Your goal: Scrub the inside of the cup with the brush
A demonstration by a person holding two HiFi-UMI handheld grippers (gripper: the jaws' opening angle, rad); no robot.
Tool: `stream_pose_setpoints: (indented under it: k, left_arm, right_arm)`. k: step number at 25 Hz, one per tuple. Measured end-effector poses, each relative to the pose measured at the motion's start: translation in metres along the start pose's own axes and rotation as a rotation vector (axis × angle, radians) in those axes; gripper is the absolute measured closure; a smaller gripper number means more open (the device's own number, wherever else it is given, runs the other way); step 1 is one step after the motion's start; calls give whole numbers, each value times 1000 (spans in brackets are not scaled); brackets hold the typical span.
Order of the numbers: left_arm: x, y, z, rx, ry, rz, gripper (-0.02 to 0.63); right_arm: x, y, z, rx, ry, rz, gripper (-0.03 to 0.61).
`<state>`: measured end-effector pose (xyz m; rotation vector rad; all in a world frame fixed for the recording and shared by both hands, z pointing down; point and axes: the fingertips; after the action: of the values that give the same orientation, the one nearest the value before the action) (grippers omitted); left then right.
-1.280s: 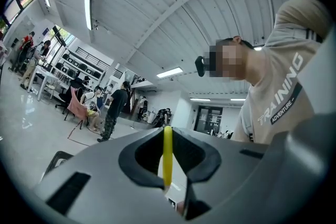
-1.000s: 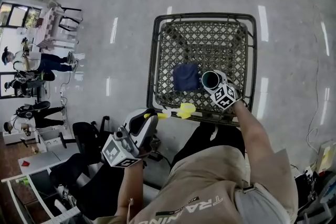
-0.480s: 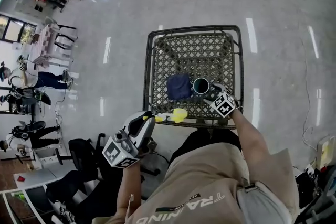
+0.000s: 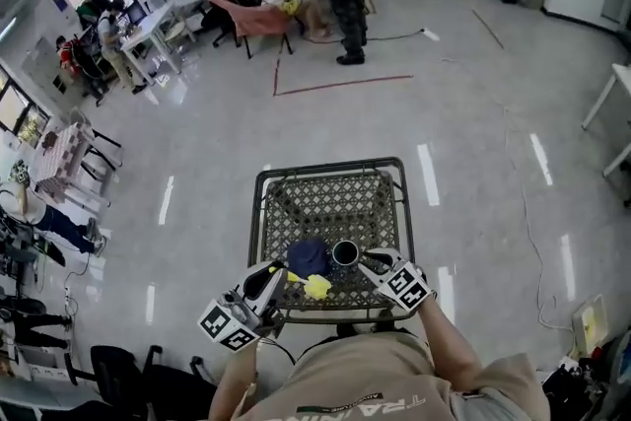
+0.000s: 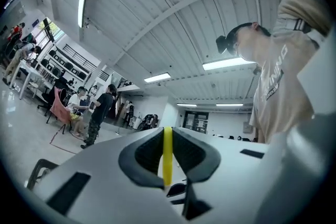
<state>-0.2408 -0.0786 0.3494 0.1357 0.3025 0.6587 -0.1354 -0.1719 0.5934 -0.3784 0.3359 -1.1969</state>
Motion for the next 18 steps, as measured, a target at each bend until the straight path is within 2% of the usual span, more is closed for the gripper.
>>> stream_pose_setpoints:
  k: [3, 6, 11, 18]
  left_arm:
    - [3, -1, -6, 4, -37, 8, 560]
    - [6, -3, -8, 18, -42, 4, 560]
    - [11, -7, -14, 29, -67, -11, 560]
    - [3, 13, -28, 74, -88, -94, 560]
  right_arm:
    - [-10, 25, -42, 73, 26, 28, 526]
    - [-14, 46, -78, 124, 50, 56, 551]
    - [-10, 65, -132, 221, 11, 34, 561]
    - [-28, 66, -174, 257, 37, -39, 561]
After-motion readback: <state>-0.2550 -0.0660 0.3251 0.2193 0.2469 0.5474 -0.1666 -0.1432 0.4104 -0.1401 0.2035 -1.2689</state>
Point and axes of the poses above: the fingertips, and each gripper's own axes: y backward along the fingers, x to its right, z out of its underside, and after that the axes turned 12 degrees about z, right-handed
